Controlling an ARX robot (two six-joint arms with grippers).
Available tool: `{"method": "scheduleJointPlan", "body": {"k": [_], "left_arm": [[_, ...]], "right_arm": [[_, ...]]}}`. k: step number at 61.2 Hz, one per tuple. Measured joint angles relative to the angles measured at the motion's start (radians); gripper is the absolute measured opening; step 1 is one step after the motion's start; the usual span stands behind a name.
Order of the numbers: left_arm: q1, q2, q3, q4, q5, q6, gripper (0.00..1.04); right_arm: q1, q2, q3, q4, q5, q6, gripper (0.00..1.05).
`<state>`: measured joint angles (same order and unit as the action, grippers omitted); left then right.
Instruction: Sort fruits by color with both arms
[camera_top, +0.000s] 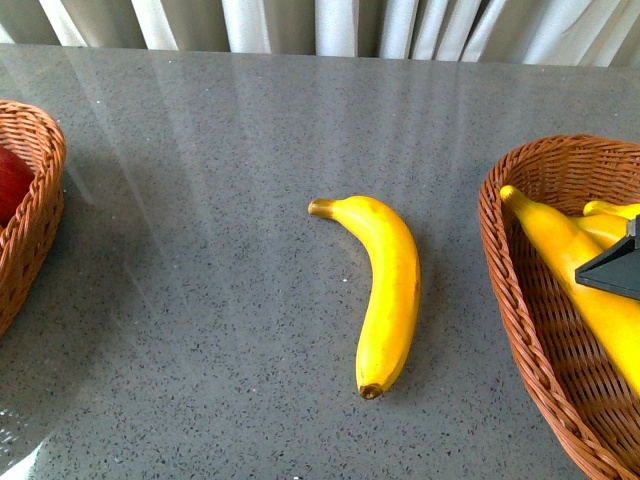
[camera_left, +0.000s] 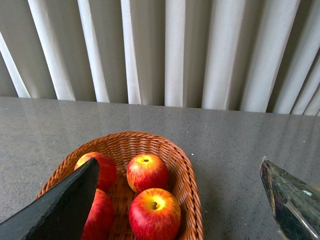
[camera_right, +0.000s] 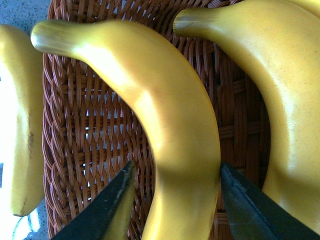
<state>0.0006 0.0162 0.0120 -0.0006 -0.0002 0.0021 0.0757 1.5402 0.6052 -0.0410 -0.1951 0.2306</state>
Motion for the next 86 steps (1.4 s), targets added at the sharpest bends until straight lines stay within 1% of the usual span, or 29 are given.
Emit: {"method": "scheduleJointPlan", "body": {"k": [1, 4, 6, 11, 14, 21, 29, 36, 40, 52, 60, 67, 77, 86], "left_arm": [[0.0, 0.0, 0.0, 0.0, 0.0, 0.0, 0.96], [0.0, 0.0, 0.0, 0.0, 0.0, 0.0, 0.96], [0.0, 0.0, 0.0, 0.0, 0.0, 0.0, 0.96], [0.0, 0.0, 0.0, 0.0, 0.0, 0.0, 0.96], [0.0, 0.0, 0.0, 0.0, 0.0, 0.0, 0.96], [0.0, 0.0, 0.0, 0.0, 0.0, 0.0, 0.96], [0.0, 0.0, 0.0, 0.0, 0.0, 0.0, 0.96], [0.0, 0.0, 0.0, 0.0, 0.0, 0.0, 0.96], [0.0, 0.0, 0.0, 0.0, 0.0, 0.0, 0.96], [0.0, 0.0, 0.0, 0.0, 0.0, 0.0, 0.96], [0.0, 0.0, 0.0, 0.0, 0.0, 0.0, 0.96], [0.0, 0.0, 0.0, 0.0, 0.0, 0.0, 0.96], [0.0, 0.0, 0.0, 0.0, 0.0, 0.0, 0.96], [0.0, 0.0, 0.0, 0.0, 0.0, 0.0, 0.96]], "right_arm": [[-0.001, 0.0, 0.0, -0.001, 0.0, -0.001, 0.67], [-0.005, 0.0, 0.0, -0.008, -0.001, -0.001, 0.76], [-0.006, -0.001, 0.0, -0.012, -0.002, -0.001, 0.8], [-0.01, -0.014, 0.0, -0.031, -0.009, 0.0, 0.93], [-0.009, -0.029, 0.002, -0.044, -0.011, 0.005, 0.97], [0.013, -0.078, 0.024, -0.074, -0.02, 0.014, 0.95], [0.082, -0.112, 0.092, -0.105, -0.027, 0.042, 0.96], [0.209, -0.075, 0.192, -0.116, -0.003, 0.095, 0.96], [0.267, -0.024, 0.241, -0.116, 0.02, 0.127, 0.96], [0.389, 0.105, 0.328, -0.111, 0.064, 0.183, 0.96], [0.489, 0.19, 0.373, -0.111, 0.1, 0.218, 0.96], [0.529, 0.216, 0.374, -0.111, 0.12, 0.251, 0.96], [0.561, 0.221, 0.373, -0.111, 0.142, 0.309, 0.96], [0.578, 0.233, 0.376, -0.112, 0.131, 0.39, 0.96]]}}
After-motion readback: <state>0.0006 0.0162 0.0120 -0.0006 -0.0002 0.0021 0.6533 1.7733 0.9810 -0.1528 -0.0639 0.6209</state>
